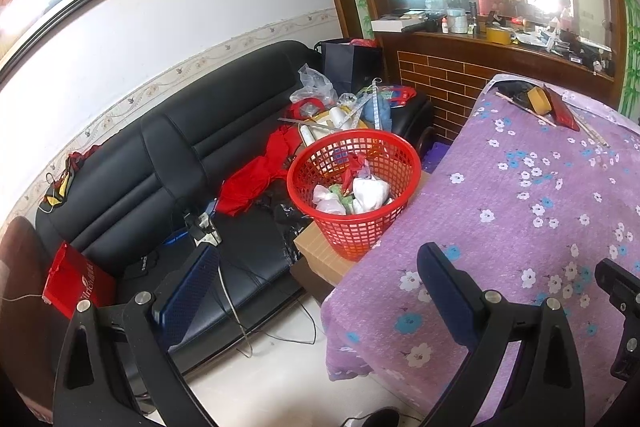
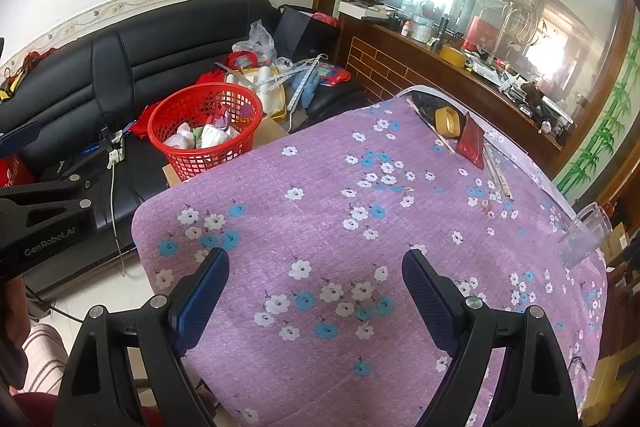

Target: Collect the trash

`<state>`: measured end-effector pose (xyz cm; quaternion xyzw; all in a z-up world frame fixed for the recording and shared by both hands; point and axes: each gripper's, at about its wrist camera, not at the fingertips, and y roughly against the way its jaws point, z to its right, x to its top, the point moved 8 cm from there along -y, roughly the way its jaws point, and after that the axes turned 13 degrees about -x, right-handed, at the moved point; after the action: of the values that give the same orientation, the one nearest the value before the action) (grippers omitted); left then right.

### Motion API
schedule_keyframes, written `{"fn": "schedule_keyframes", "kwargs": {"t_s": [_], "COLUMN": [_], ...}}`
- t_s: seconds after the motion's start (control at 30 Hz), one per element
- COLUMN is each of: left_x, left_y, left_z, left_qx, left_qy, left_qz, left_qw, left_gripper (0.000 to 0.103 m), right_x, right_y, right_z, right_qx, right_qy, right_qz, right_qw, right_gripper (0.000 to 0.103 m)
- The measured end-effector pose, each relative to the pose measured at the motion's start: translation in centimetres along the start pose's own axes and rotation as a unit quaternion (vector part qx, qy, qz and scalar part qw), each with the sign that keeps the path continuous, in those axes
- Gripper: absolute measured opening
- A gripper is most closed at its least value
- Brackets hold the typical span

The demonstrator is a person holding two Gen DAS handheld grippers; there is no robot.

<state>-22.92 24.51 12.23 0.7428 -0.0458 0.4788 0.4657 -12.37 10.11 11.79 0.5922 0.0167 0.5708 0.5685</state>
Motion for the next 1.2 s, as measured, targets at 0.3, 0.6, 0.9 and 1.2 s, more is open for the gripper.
{"fn": "schedule_keyframes", "kwargs": {"t_s": [0.3,0.6,0.9,1.2], "left_x": [-0.3,-0.2,-0.4,-0.6], "left_y": [-0.2,-0.1,-0.1,-0.2], "left_z": [-0.4,-0.6,-0.8,-0.6], "left_qx": [0.005,0.005,0.005,0.002], "left_qy": [0.001,0.002,0.004,0.004], "left_qz": [0.0,-0.001,-0.002,-0.003], "left_qw": [1.0,1.0,1.0,1.0], "left_gripper": [0.099,0.099,0.099,0.099], "right_x": [-0.2,-0.2,-0.1,-0.2], "right_y": [-0.4,-0.4,-0.4,-0.5], "right_z": [-0.8,-1.0,-1.1,-1.1], "right_qx": [0.005,0.008,0.008,0.008], "right_qy": [0.004,0.007,0.007,0.007], "right_qz": [-0.004,-0.007,-0.007,-0.009], "right_qw": [1.0,1.0,1.0,1.0], "right_gripper": [0.091,0.091,0.091,0.091]}}
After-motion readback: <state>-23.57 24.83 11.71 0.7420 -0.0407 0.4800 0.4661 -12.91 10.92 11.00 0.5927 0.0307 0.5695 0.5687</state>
